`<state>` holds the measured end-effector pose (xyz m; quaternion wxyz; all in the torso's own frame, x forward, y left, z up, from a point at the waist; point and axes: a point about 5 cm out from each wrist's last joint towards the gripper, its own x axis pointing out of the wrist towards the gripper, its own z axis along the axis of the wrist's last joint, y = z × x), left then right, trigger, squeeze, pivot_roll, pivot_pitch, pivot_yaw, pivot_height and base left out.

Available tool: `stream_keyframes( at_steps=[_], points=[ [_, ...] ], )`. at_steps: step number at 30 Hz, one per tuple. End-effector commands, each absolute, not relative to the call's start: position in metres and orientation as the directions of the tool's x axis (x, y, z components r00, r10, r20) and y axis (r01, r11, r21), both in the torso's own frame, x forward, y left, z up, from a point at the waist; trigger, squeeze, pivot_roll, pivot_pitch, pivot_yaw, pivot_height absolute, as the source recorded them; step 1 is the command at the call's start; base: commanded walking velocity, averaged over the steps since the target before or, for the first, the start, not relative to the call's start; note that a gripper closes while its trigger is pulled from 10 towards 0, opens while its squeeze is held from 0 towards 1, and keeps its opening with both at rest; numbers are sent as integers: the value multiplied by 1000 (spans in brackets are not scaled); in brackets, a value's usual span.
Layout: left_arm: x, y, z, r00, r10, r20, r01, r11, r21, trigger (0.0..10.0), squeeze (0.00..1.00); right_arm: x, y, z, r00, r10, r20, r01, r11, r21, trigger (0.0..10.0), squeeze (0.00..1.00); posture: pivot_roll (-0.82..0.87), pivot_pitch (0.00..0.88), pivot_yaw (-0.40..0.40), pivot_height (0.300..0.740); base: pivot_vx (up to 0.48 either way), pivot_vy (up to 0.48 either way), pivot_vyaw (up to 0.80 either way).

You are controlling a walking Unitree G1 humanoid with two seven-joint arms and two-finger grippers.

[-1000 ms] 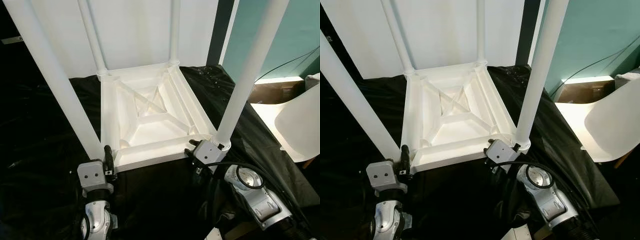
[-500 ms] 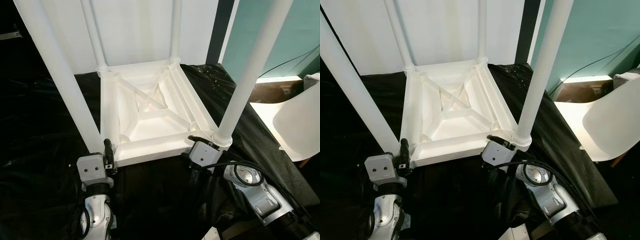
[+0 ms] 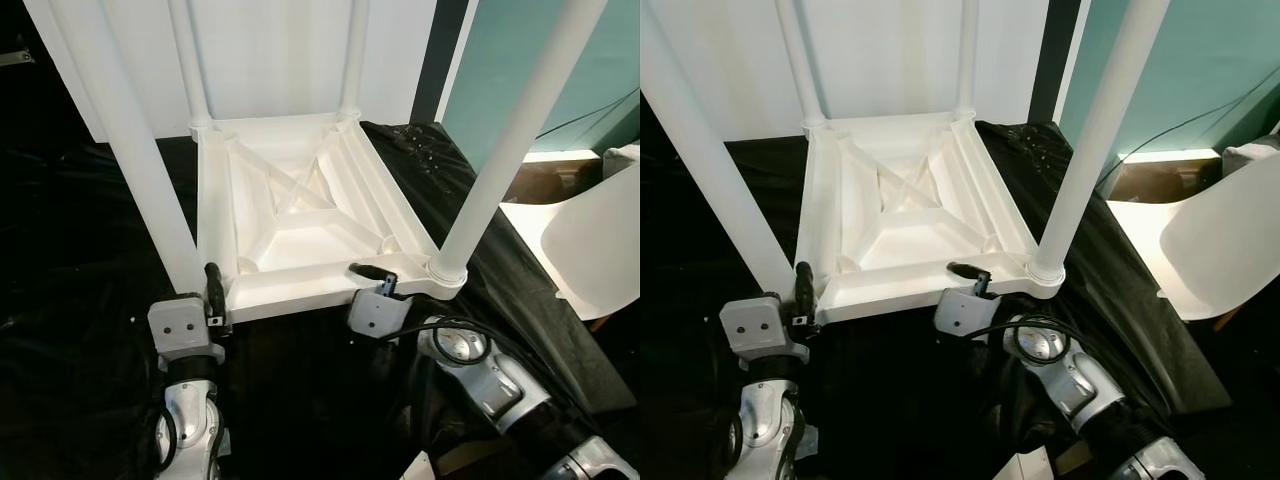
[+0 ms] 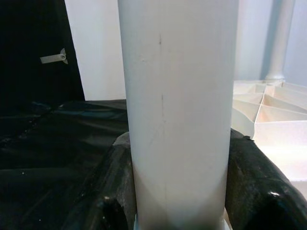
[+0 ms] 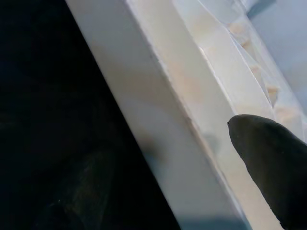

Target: Building children table

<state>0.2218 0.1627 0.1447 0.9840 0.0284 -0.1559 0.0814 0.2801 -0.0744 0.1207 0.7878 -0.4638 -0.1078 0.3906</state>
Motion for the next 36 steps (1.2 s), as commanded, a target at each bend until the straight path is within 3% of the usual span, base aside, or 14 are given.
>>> stream_keyframes(
  at_steps=[1, 9, 14, 15, 20, 21, 24, 25, 26, 27, 28, 29, 36],
  points=[
    [218, 158, 172, 885, 136, 445, -157, 988, 10, 10000, 0, 279, -73, 116, 660, 720, -212, -529, 245, -813, 10000, 0, 67, 0, -37, 740, 0, 0, 0],
    [213, 159, 176, 879, 142, 454, -160, 987, 1, 9569, 0, 282, -65, 109, 656, 724, -211, -501, 209, -840, 10000, 0, 74, 0, -39, 740, 0, 0, 0],
    [208, 158, 176, 884, 144, 445, -154, 988, -13, 9098, 0, 296, -60, 100, 708, 684, -174, -371, 151, -916, 10000, 0, 77, 0, -35, 740, 0, 0, 0],
    [207, 158, 176, 885, 142, 443, -151, 988, -14, 8706, 0, 298, -57, 101, 716, 680, -157, -348, 153, -925, 10000, 0, 76, 0, -34, 740, 0, 0, 0],
    [204, 157, 176, 889, 140, 437, -146, 989, -19, 8588, 0, 303, -51, 103, 724, 678, -123, -308, 158, -938, 10000, 0, 77, 0, -34, 740, 0, 0, 0],
    [203, 157, 176, 888, 140, 437, -145, 989, -23, 8549, 0, 304, -49, 102, 724, 679, -120, -300, 153, -941, 7765, 0, 79, 0, -35, 740, 0, 0, 0],
    [203, 157, 177, 888, 140, 438, -144, 989, -25, 8549, 0, 304, -48, 101, 723, 680, -119, -296, 150, -943, 7765, 0, 79, 0, -35, 740, 0, 0, 0],
    [202, 156, 177, 888, 141, 438, -143, 989, -27, 8549, 0, 304, -47, 100, 722, 681, -120, -292, 142, -946, 4314, 0, 80, 0, -35, 740, 0, 0, 0],
    [202, 156, 177, 887, 140, 439, -142, 989, -29, 8588, 0, 304, -47, 98, 722, 682, -117, -289, 143, -947, 2941, 0, 82, 0, -37, 740, 0, 0, 0],
    [201, 156, 177, 887, 140, 440, -141, 990, -31, 8667, 0, 305, -46, 97, 722, 683, -114, -285, 144, -948, 0, 0, 80, 0, -36, 740, 0, 0, 0],
    [201, 156, 177, 887, 140, 440, -140, 990, -32, 8667, 0, 305, -45, 97, 722, 683, -108, -280, 146, -949, 0, 0, 79, 0, -35, 740, 0, 0, 0],
    [201, 156, 177, 887, 137, 441, -136, 990, -34, 9725, 0, 305, -45, 96, 725, 681, -104, -278, 152, -949, 0, 0, 77, 0, -35, 740, 0, 0, 0],
    [198, 155, 178, 880, 116, 461, -137, 990, 13, 10000, 0, 309, -48, 102, 746, 662, -73, -262, 191, -946, 0, 0, 63, 0, -29, 740, 0, 0, 0]
  ],
)
